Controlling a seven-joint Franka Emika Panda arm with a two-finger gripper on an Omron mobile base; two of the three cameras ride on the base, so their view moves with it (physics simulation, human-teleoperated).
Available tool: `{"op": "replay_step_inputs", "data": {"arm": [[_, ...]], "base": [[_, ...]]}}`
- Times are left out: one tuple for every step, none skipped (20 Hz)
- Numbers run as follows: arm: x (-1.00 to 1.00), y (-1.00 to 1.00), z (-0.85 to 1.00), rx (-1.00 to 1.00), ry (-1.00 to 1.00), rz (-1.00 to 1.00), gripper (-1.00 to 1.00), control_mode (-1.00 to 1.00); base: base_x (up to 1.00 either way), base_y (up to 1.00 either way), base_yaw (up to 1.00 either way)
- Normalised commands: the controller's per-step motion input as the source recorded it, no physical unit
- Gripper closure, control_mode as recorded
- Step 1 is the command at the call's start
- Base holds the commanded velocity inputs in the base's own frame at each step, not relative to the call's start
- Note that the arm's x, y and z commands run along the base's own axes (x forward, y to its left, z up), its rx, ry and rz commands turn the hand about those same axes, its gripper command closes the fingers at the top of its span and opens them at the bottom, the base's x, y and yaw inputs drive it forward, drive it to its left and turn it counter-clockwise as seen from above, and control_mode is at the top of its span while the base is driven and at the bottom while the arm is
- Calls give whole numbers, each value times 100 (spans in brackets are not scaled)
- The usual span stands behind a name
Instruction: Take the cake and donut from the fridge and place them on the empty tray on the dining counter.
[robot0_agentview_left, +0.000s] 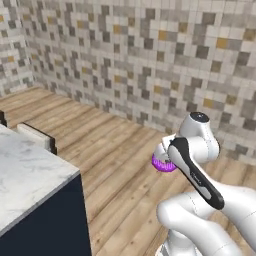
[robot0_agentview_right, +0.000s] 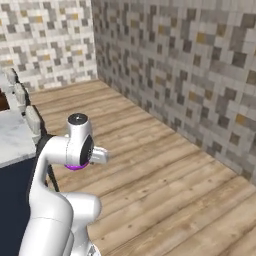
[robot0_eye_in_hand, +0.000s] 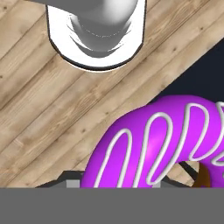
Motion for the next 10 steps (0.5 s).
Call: {"op": "replay_step_inputs", "data": {"arm": [[0,0,0,0,0,0,100,100],[0,0,0,0,0,0,100,100],[0,0,0,0,0,0,100,100],[0,0,0,0,0,0,100,100],[0,0,0,0,0,0,100,100],[0,0,0,0,0,0,100,100],[0,0,0,0,0,0,100,100],[0,0,0,0,0,0,100,100],[0,0,0,0,0,0,100,100],[0,0,0,0,0,0,100,100]], "base": [[62,-48,36],[62,-51,36],[61,-51,37],[60,-52,38],[59,-50,38],[57,-49,38],[56,-48,38],[57,-46,38],[50,-43,38],[50,-40,37]]}}
